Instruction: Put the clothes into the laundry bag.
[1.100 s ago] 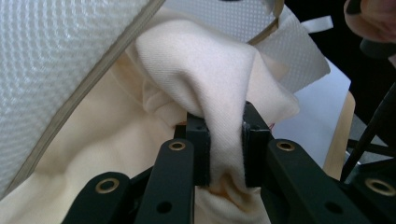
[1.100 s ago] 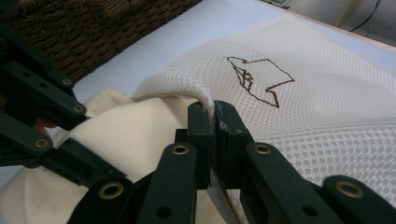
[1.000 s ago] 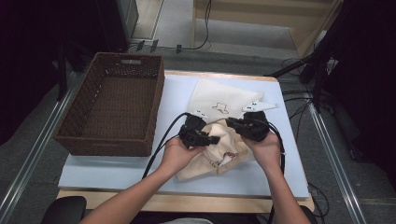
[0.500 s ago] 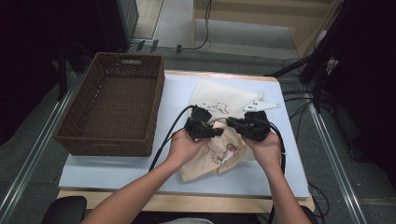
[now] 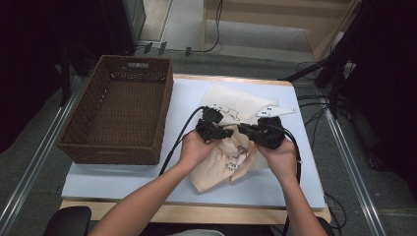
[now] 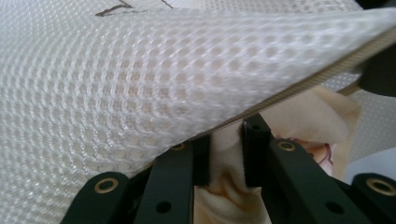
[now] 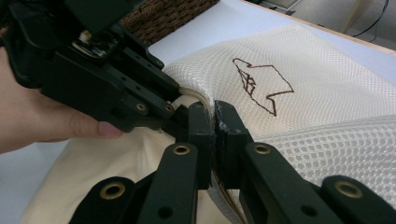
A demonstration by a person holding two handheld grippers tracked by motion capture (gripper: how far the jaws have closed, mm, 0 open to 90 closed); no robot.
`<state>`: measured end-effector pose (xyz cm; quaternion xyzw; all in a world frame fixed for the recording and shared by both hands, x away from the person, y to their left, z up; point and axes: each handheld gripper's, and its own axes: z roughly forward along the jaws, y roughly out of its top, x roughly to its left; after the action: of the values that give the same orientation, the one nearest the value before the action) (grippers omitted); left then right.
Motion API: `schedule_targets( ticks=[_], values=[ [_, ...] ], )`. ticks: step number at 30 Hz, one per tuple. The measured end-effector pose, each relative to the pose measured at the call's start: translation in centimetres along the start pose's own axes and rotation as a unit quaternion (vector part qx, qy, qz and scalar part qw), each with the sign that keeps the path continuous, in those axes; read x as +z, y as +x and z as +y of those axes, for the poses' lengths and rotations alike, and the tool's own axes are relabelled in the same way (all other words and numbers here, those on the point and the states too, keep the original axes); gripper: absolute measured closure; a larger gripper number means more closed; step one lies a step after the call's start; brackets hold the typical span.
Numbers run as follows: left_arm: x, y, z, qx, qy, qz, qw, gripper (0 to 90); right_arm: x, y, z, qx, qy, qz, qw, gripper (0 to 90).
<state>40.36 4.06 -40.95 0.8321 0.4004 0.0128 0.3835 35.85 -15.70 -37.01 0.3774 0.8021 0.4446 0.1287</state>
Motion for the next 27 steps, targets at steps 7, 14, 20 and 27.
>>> schedule_targets(
  ticks=[7,14,20,27],
  values=[
    [0.2,0.3,-0.2,-0.005,0.005,-0.014,0.9999,75.9,0.1,-0.1,-0.1,0.002,0.001,0.001,1.0,87.8],
    [-0.8,0.0,-0.5,-0.002,0.007,-0.038,0.9993,65.2,0.1,-0.3,-0.1,0.004,0.0,0.001,1.0,87.8],
    [-1.9,-0.6,-0.9,0.005,-0.002,-0.053,0.9986,50.2,0.1,-0.4,-0.2,0.006,0.002,0.001,1.0,87.9],
    [-3.1,-1.1,-1.4,0.02,0.002,-0.059,0.9981,39.9,0.2,-0.4,-0.2,0.004,0.004,0.002,1.0,88.0]
  ],
)
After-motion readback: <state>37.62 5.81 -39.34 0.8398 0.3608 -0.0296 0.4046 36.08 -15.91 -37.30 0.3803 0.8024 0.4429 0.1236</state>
